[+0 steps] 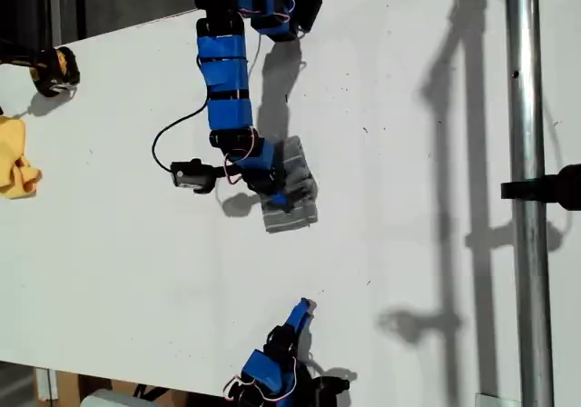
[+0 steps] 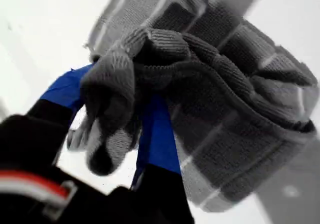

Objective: Grasp corners of a towel and fold twice.

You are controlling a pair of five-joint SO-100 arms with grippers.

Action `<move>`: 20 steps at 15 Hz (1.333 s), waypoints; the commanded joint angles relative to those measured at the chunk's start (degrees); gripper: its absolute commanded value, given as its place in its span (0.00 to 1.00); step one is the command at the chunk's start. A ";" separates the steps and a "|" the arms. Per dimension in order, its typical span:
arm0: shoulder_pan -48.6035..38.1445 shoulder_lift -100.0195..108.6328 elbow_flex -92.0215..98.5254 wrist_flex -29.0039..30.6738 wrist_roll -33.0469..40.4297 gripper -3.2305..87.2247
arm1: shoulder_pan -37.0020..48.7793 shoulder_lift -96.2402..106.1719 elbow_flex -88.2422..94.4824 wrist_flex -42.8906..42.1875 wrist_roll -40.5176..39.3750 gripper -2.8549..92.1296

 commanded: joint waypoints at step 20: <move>-4.48 0.44 3.16 0.53 25.40 0.20 | 0.97 114.35 79.28 29.36 26.54 0.06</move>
